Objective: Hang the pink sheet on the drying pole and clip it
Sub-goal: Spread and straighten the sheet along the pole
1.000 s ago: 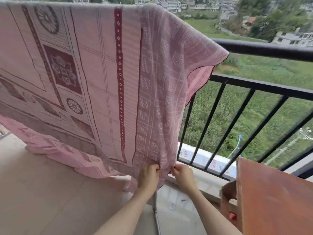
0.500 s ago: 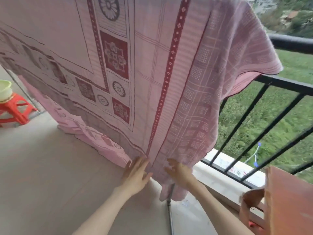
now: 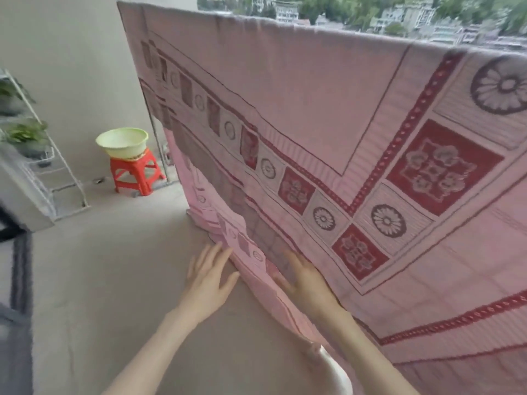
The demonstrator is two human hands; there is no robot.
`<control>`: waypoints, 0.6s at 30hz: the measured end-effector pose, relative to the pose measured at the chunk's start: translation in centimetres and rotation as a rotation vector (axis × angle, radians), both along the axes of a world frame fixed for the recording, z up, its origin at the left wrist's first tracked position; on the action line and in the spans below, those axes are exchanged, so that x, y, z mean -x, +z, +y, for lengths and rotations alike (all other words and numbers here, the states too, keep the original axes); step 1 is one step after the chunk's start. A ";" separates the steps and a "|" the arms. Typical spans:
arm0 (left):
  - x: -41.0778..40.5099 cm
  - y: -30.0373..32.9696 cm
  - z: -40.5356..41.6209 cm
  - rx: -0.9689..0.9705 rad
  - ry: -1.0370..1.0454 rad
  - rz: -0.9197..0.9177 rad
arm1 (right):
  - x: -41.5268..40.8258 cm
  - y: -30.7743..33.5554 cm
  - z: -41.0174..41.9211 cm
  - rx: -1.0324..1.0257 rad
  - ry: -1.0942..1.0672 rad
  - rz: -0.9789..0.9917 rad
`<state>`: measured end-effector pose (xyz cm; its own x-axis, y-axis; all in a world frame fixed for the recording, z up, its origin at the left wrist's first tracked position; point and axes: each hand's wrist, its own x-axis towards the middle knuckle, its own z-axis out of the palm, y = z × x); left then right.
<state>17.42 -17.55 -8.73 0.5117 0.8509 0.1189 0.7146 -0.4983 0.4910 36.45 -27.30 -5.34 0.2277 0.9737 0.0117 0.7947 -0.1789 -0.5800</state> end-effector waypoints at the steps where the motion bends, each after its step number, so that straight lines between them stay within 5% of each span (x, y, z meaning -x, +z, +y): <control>1: 1.1 0.6 2.4 -0.018 0.015 0.002 | 1.0 0.3 2.3 -0.018 0.014 0.000; 10: 7.5 0.5 17.3 0.013 0.091 0.005 | 6.2 0.8 20.5 -0.048 0.082 0.031; 18: 10.6 3.2 39.4 -0.099 0.162 0.013 | 9.7 0.9 42.4 -0.081 0.219 0.025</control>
<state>6.79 21.88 -5.54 0.3711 0.9067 0.2002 0.7953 -0.4217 0.4356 26.76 15.11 -4.46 0.0127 0.9960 0.0885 0.7947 0.0437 -0.6054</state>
